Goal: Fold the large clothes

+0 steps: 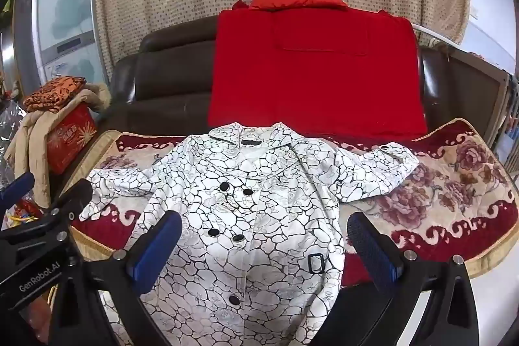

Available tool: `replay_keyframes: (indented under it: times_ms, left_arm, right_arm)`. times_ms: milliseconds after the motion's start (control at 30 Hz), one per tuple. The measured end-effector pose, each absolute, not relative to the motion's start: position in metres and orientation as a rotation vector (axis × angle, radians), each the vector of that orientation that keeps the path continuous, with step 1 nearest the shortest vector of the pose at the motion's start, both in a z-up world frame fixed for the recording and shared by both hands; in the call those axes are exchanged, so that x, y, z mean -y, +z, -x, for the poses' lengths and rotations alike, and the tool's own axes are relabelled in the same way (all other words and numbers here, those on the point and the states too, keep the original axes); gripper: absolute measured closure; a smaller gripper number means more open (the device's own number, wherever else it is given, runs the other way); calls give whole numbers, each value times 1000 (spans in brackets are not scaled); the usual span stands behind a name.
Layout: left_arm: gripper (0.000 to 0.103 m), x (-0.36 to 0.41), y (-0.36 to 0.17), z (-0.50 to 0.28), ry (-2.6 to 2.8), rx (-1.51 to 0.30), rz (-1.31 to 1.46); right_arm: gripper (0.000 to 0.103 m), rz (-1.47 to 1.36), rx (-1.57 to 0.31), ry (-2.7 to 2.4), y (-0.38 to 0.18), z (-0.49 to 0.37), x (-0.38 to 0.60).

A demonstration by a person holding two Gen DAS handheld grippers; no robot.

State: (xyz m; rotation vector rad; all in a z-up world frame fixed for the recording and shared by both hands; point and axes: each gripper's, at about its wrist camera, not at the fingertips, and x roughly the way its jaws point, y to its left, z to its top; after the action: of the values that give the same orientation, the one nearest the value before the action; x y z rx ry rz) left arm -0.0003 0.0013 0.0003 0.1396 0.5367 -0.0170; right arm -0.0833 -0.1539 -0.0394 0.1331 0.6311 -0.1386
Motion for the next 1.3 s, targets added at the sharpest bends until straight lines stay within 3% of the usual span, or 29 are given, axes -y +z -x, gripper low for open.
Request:
replay_keyframes:
  times_ms: [1300]
  left_arm:
    - [0,-11,-31,-43,31,-633,-146]
  right_arm:
    - [0,-134,-655,-197,-55,67,166]
